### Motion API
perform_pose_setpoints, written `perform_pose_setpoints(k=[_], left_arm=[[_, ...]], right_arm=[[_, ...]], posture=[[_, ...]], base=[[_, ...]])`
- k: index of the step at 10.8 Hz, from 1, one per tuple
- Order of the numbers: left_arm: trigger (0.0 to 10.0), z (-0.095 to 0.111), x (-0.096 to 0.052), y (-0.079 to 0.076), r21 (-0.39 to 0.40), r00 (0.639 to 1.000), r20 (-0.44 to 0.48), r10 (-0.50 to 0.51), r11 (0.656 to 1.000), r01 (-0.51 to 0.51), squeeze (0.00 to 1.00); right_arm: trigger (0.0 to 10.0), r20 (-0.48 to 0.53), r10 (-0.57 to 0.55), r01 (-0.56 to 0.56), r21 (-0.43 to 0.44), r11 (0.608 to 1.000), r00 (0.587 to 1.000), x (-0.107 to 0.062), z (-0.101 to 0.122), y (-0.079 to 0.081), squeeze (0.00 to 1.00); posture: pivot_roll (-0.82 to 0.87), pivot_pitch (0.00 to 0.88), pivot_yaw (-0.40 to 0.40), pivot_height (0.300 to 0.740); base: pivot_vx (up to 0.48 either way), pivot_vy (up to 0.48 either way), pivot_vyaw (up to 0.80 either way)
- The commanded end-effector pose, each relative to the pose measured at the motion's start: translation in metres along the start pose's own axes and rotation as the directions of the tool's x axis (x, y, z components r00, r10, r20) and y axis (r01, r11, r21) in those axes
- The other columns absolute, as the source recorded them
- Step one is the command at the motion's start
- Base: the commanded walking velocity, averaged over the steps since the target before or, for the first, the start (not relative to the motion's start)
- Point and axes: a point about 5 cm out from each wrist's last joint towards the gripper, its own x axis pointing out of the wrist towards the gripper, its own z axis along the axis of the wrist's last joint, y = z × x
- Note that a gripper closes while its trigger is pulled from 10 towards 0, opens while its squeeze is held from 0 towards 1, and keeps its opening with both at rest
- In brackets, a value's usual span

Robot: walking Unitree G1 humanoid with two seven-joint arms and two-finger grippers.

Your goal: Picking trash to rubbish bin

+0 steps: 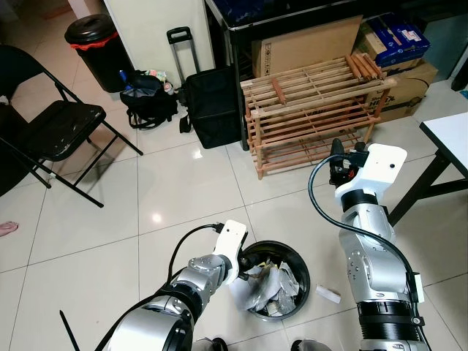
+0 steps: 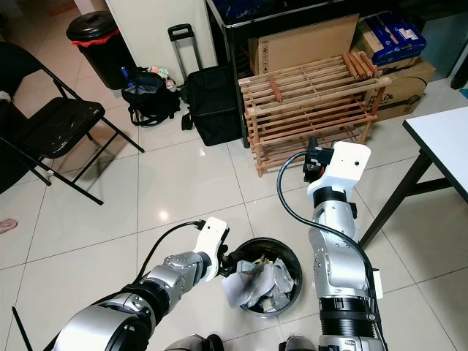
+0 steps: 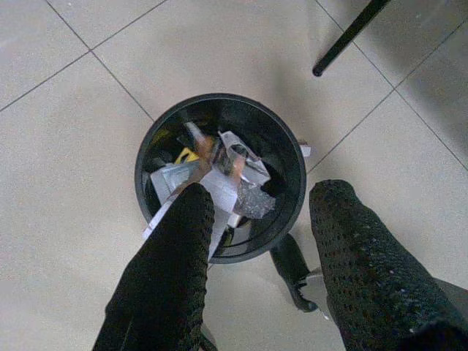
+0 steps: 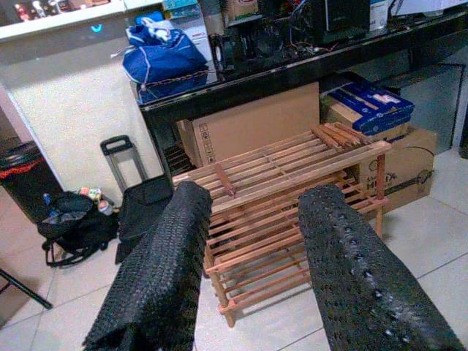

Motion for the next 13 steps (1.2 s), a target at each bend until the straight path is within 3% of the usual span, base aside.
perform_pose_setpoints(k=[1, 2, 3, 6, 7, 8, 10, 12, 13], left_arm=[[10.0, 0.018, 0.008, -0.024, 0.035, 0.999, 0.038, -0.037, 0.999, 0.036, 0.99], [10.0, 0.019, 0.007, -0.020, 0.041, 0.999, 0.044, -0.006, 0.999, 0.004, 0.00], [10.0, 0.018, 0.006, -0.015, 0.023, 0.998, 0.058, 0.034, 0.999, -0.035, 0.00], [10.0, 0.037, -0.012, 0.032, -0.038, 0.940, 0.246, 0.236, 0.971, -0.234, 0.00], [10.0, 0.051, -0.025, 0.055, -0.078, 0.885, 0.337, 0.322, 0.946, -0.314, 0.00], [10.0, 0.070, -0.044, 0.079, -0.117, 0.790, 0.457, 0.410, 0.908, -0.404, 0.00], [10.0, 0.081, -0.058, 0.090, -0.111, 0.715, 0.540, 0.444, 0.880, -0.462, 0.00], [10.0, 0.100, -0.073, 0.088, -0.066, 0.577, 0.682, 0.450, 0.823, -0.564, 0.00], [10.0, 0.111, -0.081, 0.083, -0.059, 0.514, 0.746, 0.424, 0.811, -0.582, 0.00]], right_arm=[[10.0, -0.006, 0.012, -0.012, -0.004, 1.000, 1.000, 0.000, 0.000, 0.005, 0.00], [10.0, -0.008, 0.014, -0.014, -0.003, 1.000, 1.000, 0.000, 0.000, 0.005, 0.00], [10.0, -0.008, 0.015, -0.015, -0.002, 1.000, 1.000, 0.000, 0.000, 0.006, 0.00], [10.0, -0.009, 0.017, -0.017, 0.000, 1.000, 1.000, 0.007, 0.000, 0.007, 0.00], [10.0, -0.013, 0.019, -0.019, -0.001, 1.000, 1.000, 0.011, -0.001, 0.007, 0.00], [10.0, -0.021, 0.025, -0.025, 0.001, 1.000, 0.999, 0.016, -0.002, 0.008, 0.00], [10.0, -0.032, 0.053, -0.053, -0.002, 0.999, 0.998, 0.021, -0.005, 0.015, 0.00], [10.0, -0.009, 0.079, -0.079, 0.020, 0.997, 0.997, 0.026, -0.003, 0.021, 0.00], [10.0, -0.002, 0.079, -0.079, 0.026, 0.997, 0.997, 0.026, -0.003, 0.022, 0.00]], posture=[[-0.15, 0.127, 0.152, 0.740], [-0.15, 0.124, 0.152, 0.740], [-0.14, 0.120, 0.153, 0.740], [-0.11, 0.078, 0.145, 0.740], [-0.10, 0.057, 0.139, 0.740], [-0.06, 0.021, 0.123, 0.740], [-0.03, 0.000, 0.110, 0.740], [-0.03, 0.000, 0.114, 0.740], [-0.03, 0.000, 0.118, 0.740]], base=[[0.000, 0.000, 0.00], [0.000, 0.000, 0.00], [0.000, 0.000, 0.00], [0.000, 0.000, 0.00], [0.000, 0.000, 0.00], [0.000, 0.000, 0.00], [0.000, 0.000, 0.00], [0.000, 0.000, 0.00], [0.000, 0.000, 0.00]])
